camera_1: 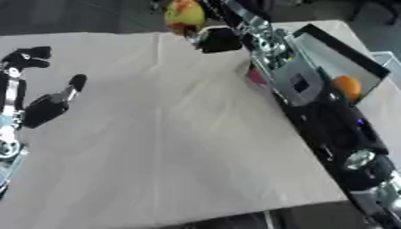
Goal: Pick up the objects with one hand, pass them to the other hand, and then place them into the box on the other side of the table.
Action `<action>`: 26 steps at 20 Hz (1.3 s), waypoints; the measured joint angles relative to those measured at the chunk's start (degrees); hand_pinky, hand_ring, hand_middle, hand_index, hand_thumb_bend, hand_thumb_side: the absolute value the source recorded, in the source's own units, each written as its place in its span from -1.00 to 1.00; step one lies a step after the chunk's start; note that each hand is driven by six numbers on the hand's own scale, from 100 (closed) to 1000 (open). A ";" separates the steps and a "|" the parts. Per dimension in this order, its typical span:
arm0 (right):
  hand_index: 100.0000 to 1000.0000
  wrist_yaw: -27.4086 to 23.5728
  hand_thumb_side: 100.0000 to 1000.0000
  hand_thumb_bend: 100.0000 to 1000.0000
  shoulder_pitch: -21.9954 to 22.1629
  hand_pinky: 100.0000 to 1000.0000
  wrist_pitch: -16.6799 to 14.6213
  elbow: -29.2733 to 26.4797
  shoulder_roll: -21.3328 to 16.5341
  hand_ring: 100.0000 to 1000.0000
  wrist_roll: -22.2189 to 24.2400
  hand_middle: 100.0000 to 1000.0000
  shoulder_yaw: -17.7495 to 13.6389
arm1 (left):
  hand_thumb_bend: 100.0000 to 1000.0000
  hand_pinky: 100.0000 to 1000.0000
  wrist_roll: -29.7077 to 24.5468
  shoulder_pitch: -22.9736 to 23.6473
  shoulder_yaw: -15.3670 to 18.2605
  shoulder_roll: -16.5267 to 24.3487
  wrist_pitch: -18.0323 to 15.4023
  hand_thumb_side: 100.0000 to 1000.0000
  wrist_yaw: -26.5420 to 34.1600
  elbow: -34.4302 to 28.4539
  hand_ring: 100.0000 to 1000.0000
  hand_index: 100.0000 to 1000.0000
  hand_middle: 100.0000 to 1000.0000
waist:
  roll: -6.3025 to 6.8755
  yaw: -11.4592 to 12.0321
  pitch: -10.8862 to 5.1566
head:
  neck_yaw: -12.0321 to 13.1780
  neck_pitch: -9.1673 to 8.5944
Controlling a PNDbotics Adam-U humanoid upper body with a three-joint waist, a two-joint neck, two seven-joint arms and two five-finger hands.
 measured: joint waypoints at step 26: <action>0.12 11.36 -1.00 -0.73 -0.55 0.89 -1.21 23.96 -2.52 0.58 -11.33 0.12 -9.99 | -0.08 0.70 3.98 1.87 3.64 2.65 0.97 -0.02 3.02 -3.18 0.25 0.52 0.28 | 1.35 -0.43 0.01 | -7.80 -2.92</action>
